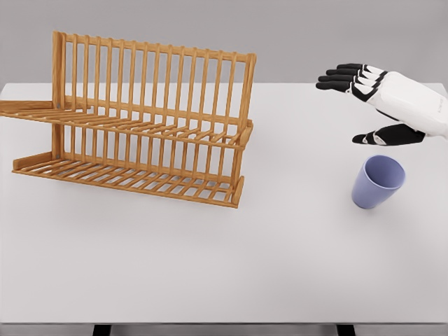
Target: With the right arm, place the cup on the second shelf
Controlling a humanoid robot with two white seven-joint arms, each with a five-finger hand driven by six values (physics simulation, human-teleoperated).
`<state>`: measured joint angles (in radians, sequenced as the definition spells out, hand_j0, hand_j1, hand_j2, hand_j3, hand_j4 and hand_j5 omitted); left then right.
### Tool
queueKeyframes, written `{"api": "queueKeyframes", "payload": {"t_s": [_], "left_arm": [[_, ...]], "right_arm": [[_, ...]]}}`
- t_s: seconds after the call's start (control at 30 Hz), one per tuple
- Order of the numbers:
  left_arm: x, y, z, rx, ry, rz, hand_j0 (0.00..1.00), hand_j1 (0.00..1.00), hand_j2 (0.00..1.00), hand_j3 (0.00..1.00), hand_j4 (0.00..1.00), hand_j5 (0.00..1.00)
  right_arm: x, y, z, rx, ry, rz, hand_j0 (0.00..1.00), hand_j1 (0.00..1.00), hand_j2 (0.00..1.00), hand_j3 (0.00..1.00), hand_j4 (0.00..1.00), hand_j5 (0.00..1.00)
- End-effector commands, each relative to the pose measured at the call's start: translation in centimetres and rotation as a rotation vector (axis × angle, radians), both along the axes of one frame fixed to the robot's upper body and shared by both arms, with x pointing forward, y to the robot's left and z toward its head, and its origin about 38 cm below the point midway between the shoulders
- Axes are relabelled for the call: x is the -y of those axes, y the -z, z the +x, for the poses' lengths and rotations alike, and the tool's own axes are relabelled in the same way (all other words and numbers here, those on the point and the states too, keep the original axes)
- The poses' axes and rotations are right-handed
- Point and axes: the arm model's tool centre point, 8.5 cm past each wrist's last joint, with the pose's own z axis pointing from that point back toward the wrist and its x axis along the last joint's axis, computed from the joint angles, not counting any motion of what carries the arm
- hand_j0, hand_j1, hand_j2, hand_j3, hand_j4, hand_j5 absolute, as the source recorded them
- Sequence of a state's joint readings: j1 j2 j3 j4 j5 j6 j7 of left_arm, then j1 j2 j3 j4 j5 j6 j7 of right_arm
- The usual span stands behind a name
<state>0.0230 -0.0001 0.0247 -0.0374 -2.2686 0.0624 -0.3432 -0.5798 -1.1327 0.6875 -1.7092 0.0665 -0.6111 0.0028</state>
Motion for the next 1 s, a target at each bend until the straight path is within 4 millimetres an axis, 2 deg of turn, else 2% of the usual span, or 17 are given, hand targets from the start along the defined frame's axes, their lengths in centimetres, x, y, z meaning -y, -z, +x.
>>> {"api": "queueKeyframes", "payload": {"t_s": [0.0, 0.13, 0.2, 0.37, 0.43, 0.53, 0.67, 0.8, 0.97], "left_arm": [[0.0, 0.0, 0.0, -0.001, 0.0, 0.001, 1.0, 1.0, 1.0, 1.0, 1.0, 1.0], [0.0, 0.0, 0.0, -0.001, 0.0, 0.001, 1.0, 1.0, 1.0, 1.0, 1.0, 1.0], [0.0, 0.0, 0.0, -0.001, 0.0, 0.001, 1.0, 1.0, 1.0, 1.0, 1.0, 1.0], [0.0, 0.0, 0.0, -0.001, 0.0, 0.001, 1.0, 1.0, 1.0, 1.0, 1.0, 1.0], [0.0, 0.0, 0.0, -0.001, 0.0, 0.001, 1.0, 1.0, 1.0, 1.0, 1.0, 1.0], [0.0, 0.0, 0.0, -0.001, 0.0, 0.001, 1.0, 1.0, 1.0, 1.0, 1.0, 1.0], [0.0, 0.0, 0.0, -0.001, 0.0, 0.001, 1.0, 1.0, 1.0, 1.0, 1.0, 1.0], [0.0, 0.0, 0.0, -0.001, 0.0, 0.001, 1.0, 1.0, 1.0, 1.0, 1.0, 1.0], [0.0, 0.0, 0.0, -0.001, 0.0, 0.001, 1.0, 1.0, 1.0, 1.0, 1.0, 1.0]], "right_arm": [[0.0, -0.1, 0.0, -0.002, 0.0, 0.006, 1.0, 1.0, 1.0, 1.0, 1.0, 1.0], [0.2, -1.0, 0.1, 0.019, 0.005, 0.007, 1.0, 1.0, 1.0, 1.0, 1.0, 1.0], [0.3, -1.1, 0.1, -0.016, -0.01, -0.062, 1.0, 1.0, 1.0, 1.0, 1.0, 1.0], [1.4, -0.2, 0.0, -0.244, -0.045, -0.001, 1.0, 1.0, 1.0, 1.0, 1.0, 1.0], [1.5, -0.5, -0.1, -0.278, -0.054, 0.049, 1.0, 1.0, 1.0, 1.0, 1.0, 1.0], [3.6, -0.9, -0.7, -0.354, -0.023, 0.116, 1.0, 1.0, 1.0, 1.0, 1.0, 1.0], [4.1, -0.6, -1.1, -0.435, -0.04, 0.191, 1.0, 1.0, 1.0, 1.0, 1.0, 1.0], [5.5, -0.7, -1.5, -0.508, -0.021, 0.285, 1.0, 1.0, 1.0, 1.0, 1.0, 1.0], [7.5, 1.4, -1.8, -0.603, 0.04, 0.381, 1.0, 1.0, 1.0, 1.0, 1.0, 1.0]]}}
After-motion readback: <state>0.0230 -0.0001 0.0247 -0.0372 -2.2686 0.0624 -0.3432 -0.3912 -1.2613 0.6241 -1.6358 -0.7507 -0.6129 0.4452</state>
